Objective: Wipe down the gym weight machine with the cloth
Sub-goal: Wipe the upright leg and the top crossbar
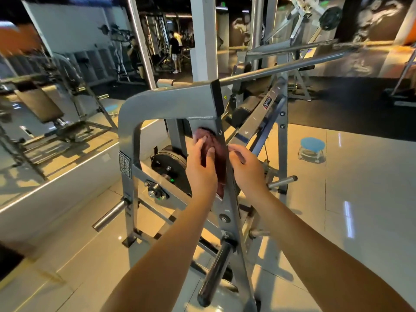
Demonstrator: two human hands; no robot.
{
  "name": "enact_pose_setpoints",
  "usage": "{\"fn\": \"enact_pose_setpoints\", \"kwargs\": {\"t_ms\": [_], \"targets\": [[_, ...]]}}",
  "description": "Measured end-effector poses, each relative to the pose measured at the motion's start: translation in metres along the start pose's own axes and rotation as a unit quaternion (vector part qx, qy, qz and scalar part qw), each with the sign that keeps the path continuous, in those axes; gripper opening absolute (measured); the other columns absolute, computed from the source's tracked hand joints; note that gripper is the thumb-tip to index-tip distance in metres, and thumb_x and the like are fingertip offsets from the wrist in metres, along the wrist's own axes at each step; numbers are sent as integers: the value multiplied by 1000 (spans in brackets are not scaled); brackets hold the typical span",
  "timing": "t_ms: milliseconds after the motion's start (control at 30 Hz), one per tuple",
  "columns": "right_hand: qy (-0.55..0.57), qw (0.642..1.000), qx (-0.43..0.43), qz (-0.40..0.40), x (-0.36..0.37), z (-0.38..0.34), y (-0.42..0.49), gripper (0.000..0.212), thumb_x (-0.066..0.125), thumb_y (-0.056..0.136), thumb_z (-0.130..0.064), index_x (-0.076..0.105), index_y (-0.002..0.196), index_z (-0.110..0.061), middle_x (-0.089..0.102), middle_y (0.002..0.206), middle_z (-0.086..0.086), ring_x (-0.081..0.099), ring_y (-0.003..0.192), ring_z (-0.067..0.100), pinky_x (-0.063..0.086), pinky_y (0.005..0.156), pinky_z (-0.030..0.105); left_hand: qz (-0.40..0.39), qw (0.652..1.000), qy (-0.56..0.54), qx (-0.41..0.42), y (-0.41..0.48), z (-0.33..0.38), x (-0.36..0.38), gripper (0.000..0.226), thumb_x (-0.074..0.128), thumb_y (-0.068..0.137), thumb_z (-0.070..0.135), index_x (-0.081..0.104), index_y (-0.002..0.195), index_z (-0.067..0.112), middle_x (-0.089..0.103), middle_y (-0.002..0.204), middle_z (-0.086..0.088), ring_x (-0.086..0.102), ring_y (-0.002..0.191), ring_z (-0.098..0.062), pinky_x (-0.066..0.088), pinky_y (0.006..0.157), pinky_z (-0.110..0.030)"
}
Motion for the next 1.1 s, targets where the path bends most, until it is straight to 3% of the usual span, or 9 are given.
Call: {"fn": "enact_pose_setpoints", "kwargs": {"t_ms": [100,233,333,400,467,600,733,900,1100], "targets": [[-1,999,0,-44,6,13,-1,33,47,108,-26,57,139,-24,60,138,-7,54,127,7,46,99,17,-8,1000,12,-11,-8,-23,4,38,56,103,23,55,140,25,50,151,5,48,137,-15,43,114,-46],[-20,999,-31,-39,3,13,4,35,49,107,-26,54,141,-25,55,142,-7,46,127,2,42,109,27,12,999,14,-29,-7,-20,-5,38,56,103,23,56,141,27,57,143,6,52,132,-13,47,111,-45],[33,997,-16,-74,8,10,19,39,46,108,-30,49,147,-27,53,147,-7,48,135,10,43,113,35,38,999,23,22,6,11,-6,45,47,107,28,42,150,39,45,154,12,43,141,-9,37,117,-37],[42,993,-32,-107,12,6,27,41,44,108,-31,46,150,-29,52,148,-8,46,136,9,39,113,31,40,997,55,44,14,21,4,50,41,108,24,33,154,42,33,161,14,32,147,-10,30,121,-38],[45,989,-54,-134,14,6,34,43,44,109,-31,44,151,-28,50,150,-8,44,137,7,36,112,28,56,994,86,42,6,13,12,53,42,108,19,32,153,44,30,162,14,30,146,-7,30,122,-44],[50,981,-89,-164,16,13,46,39,44,108,-30,50,147,-27,56,145,-7,51,133,9,44,114,39,85,987,136,3,-41,-11,30,54,50,104,14,37,142,51,32,160,16,26,136,4,28,123,-43],[51,974,-85,-204,16,17,56,38,44,108,-33,50,145,-29,58,142,-6,54,131,13,48,110,44,119,981,149,-31,-45,0,30,51,47,105,11,45,146,40,43,155,8,37,138,-7,35,120,-42],[46,963,-79,-254,15,18,66,37,41,108,-39,50,144,-31,58,141,-6,54,131,14,49,110,43,150,981,117,-30,-12,19,29,52,44,106,15,36,153,35,48,150,5,47,137,-14,43,115,-44],[48,972,-88,-214,15,13,60,39,42,109,-35,50,145,-25,58,142,-2,54,131,16,48,108,36,143,972,181,-39,-34,-1,34,59,48,101,8,38,154,34,51,147,1,50,134,-16,46,111,-45]]}}
Point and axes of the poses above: each hand's wrist, its own y-axis towards the middle knuckle, its own x-axis out of the palm, z = x × y, the point moved 8 cm from there along y, towards the middle knuckle
